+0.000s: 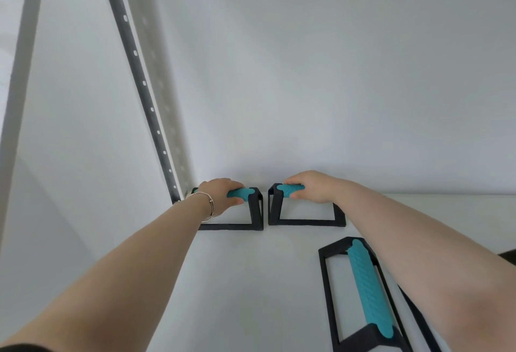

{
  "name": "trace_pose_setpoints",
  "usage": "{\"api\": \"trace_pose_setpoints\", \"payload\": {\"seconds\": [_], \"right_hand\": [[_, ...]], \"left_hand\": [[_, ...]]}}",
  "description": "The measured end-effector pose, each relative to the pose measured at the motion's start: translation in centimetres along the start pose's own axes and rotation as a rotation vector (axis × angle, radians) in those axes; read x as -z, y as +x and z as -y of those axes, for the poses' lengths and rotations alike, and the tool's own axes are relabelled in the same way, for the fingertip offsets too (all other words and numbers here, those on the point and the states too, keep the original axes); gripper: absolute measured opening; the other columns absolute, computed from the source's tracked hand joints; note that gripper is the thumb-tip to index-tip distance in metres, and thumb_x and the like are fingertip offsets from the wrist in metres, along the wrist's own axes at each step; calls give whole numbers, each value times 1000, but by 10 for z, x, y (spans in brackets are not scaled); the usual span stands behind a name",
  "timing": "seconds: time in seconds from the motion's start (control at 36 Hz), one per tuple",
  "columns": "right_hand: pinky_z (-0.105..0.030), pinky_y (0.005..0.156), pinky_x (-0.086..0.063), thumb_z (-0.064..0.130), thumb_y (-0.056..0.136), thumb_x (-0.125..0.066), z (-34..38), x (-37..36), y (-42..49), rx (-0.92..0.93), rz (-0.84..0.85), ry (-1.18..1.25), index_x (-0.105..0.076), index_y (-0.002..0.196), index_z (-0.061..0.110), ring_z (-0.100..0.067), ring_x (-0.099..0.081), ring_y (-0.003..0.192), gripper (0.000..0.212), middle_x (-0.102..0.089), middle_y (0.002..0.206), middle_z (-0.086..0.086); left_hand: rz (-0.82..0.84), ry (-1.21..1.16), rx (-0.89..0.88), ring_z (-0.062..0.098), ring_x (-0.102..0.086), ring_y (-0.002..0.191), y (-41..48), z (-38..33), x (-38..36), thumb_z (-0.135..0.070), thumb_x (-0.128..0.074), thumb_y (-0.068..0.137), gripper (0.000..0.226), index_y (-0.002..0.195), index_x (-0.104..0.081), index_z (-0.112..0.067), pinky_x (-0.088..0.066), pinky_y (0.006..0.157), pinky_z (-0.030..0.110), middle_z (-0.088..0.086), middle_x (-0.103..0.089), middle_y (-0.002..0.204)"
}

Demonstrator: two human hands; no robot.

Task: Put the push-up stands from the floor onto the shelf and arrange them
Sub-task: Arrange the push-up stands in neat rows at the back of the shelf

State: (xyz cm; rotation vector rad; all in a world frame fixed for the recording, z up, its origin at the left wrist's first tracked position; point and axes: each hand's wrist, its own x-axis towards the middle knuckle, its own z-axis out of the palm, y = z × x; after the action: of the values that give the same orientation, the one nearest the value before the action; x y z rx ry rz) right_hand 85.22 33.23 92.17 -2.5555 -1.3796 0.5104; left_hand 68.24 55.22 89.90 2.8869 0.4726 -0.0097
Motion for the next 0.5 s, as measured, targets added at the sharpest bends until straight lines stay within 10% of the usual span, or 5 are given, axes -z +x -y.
{"api": "trace_pose_setpoints", "payload": {"seconds": [0.5], "right_hand": [[-40,109,-38,45,94,-57,-6,-18,7,-53,-81,87,-53,138,28,-21,-49,126,47,-56,139,0]], "left_hand": [[-76,47,33,16,-53,107,12,-6,-10,-58,-43,94,39,130,-51,-45,-34,93,37,-11,-58,113]]}}
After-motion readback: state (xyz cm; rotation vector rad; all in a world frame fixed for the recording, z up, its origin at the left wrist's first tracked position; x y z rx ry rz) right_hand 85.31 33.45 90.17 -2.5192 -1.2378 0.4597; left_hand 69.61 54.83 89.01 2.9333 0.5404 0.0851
